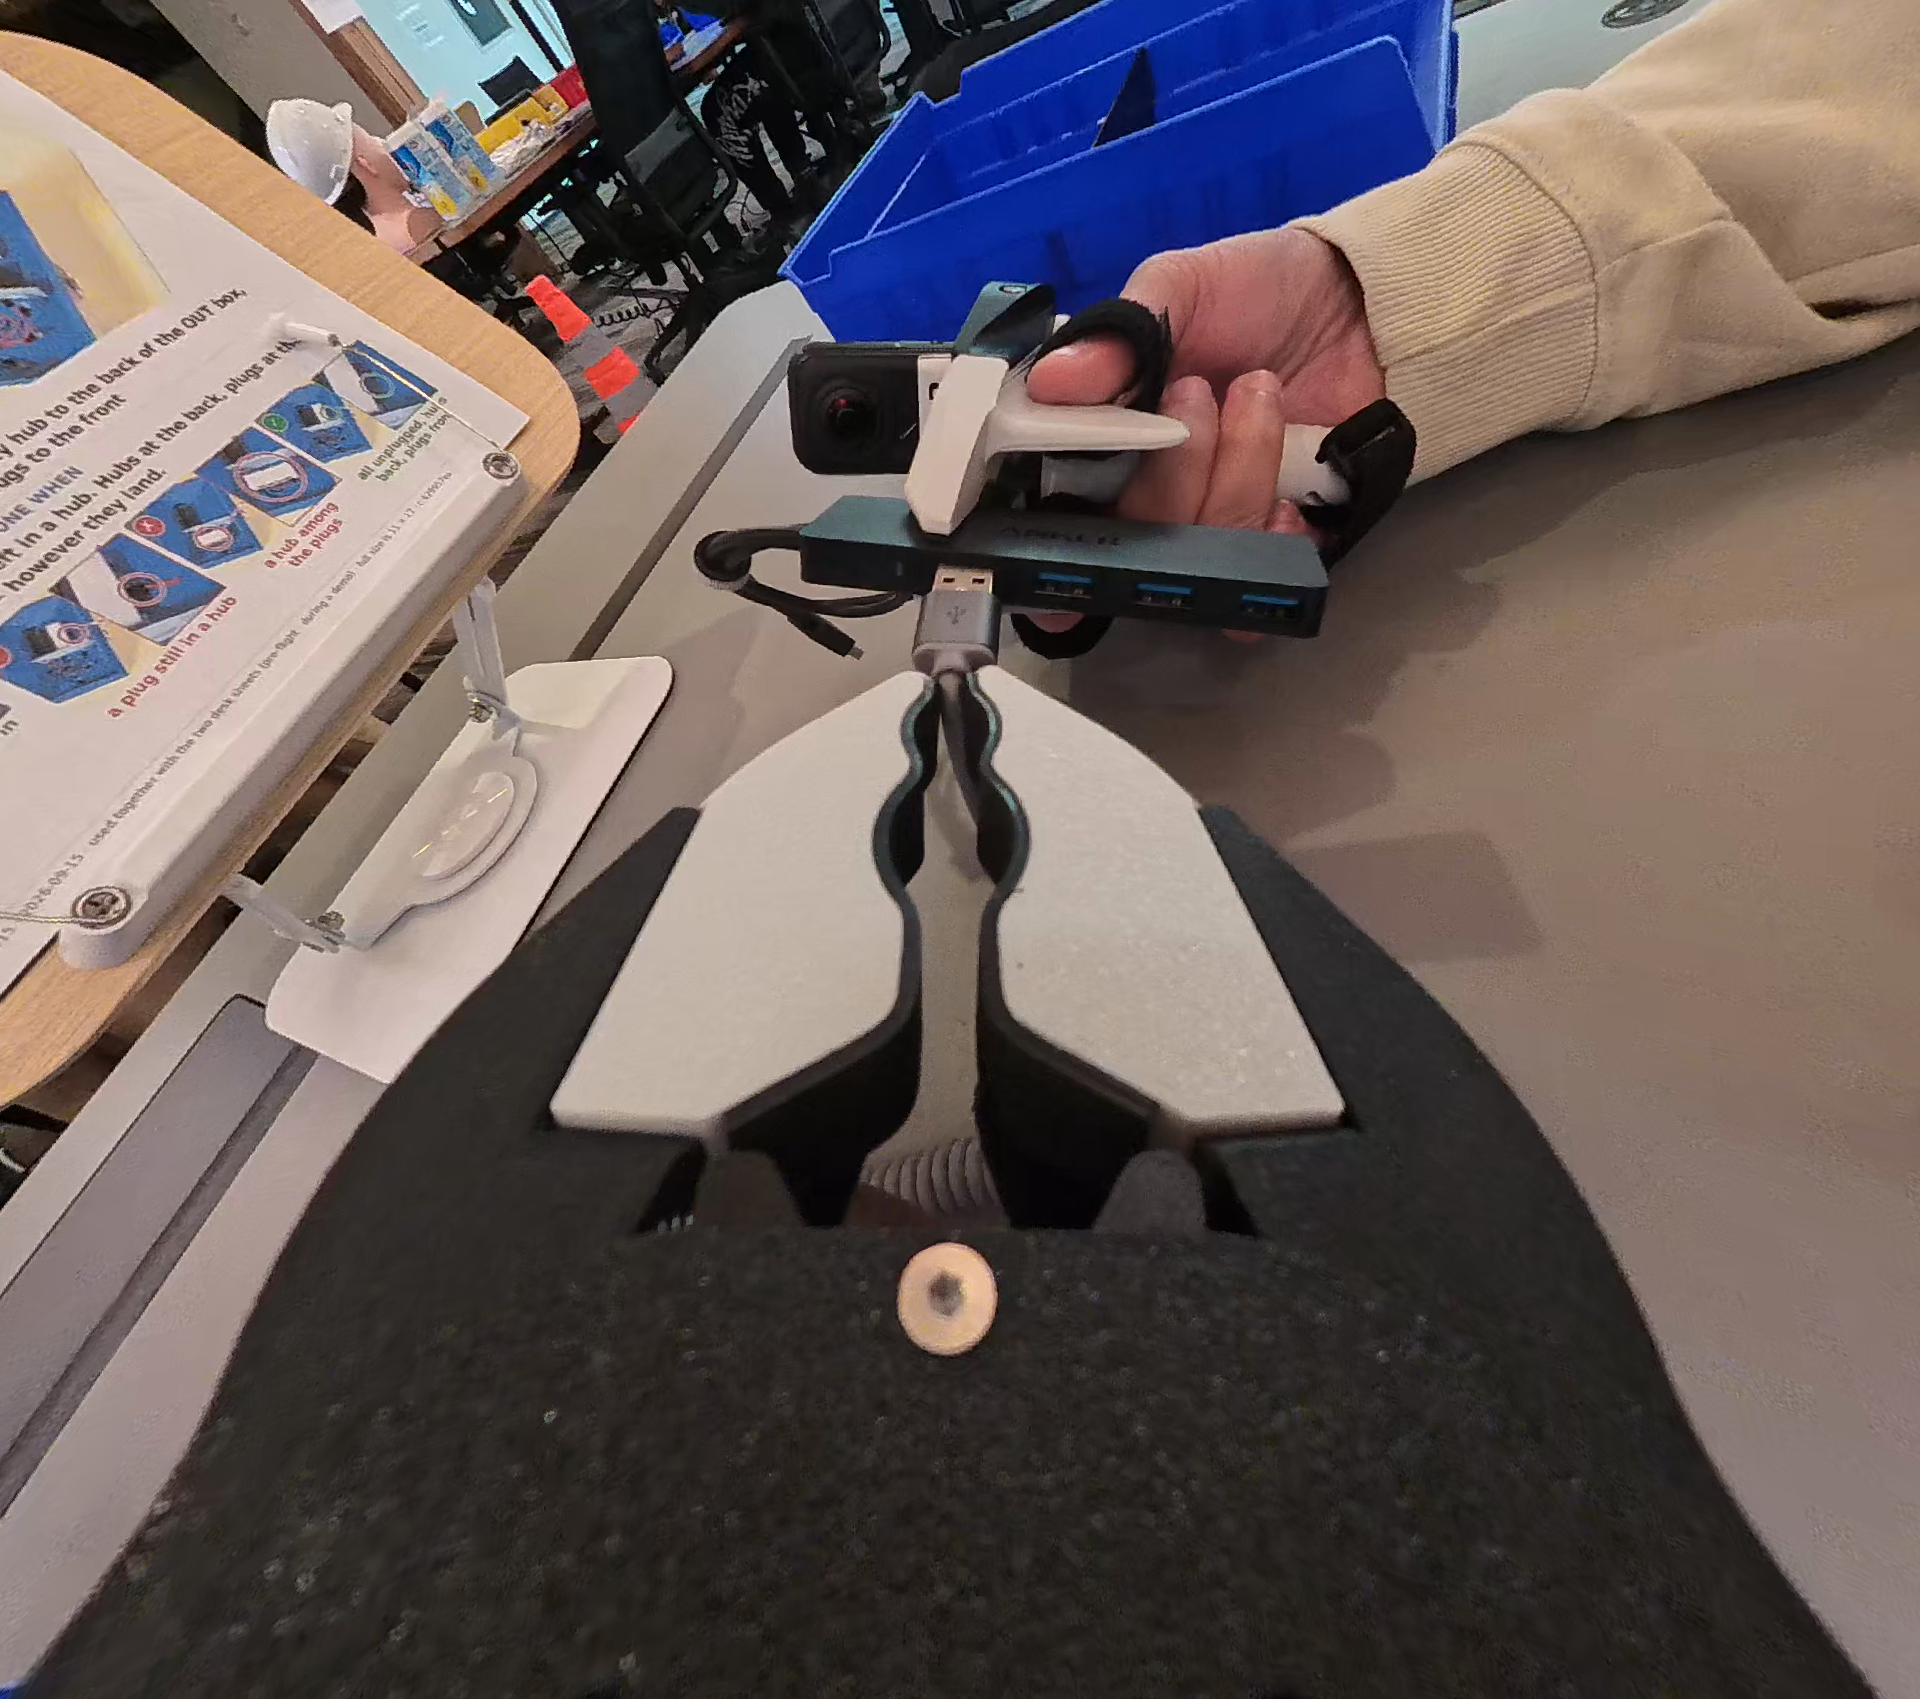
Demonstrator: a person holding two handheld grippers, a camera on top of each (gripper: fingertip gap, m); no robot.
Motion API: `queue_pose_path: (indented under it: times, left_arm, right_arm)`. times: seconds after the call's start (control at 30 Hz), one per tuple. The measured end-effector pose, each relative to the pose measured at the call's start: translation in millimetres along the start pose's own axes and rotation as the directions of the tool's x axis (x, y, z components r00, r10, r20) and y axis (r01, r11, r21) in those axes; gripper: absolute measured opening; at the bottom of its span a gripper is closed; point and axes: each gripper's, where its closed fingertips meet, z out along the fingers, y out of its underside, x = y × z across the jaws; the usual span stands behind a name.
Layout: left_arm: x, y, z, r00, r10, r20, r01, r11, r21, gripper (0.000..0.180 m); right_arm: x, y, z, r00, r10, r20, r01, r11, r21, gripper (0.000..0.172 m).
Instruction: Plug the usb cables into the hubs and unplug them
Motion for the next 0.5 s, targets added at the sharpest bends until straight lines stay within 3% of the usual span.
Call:
queue_pose_path:
  times: [0.03,0.5]
  left_arm:
    - [-0.6,0.2,0.1,1.0,0.0,0.0,0.0,1.0,-0.004,0.004]
    - [-0.5,3.8,2.5,1.0,-0.011,-0.003,0.01,0.999,-0.041,0.003]
  right_arm:
    - [0.2,0.0,-0.1,1.0,-0.002,-0.003,0.002,1.0,0.0,0.011]
    - [9.5,3.2,0.6,0.998,-0.026,-0.061,0.025,1.0,-0.014,0.011]
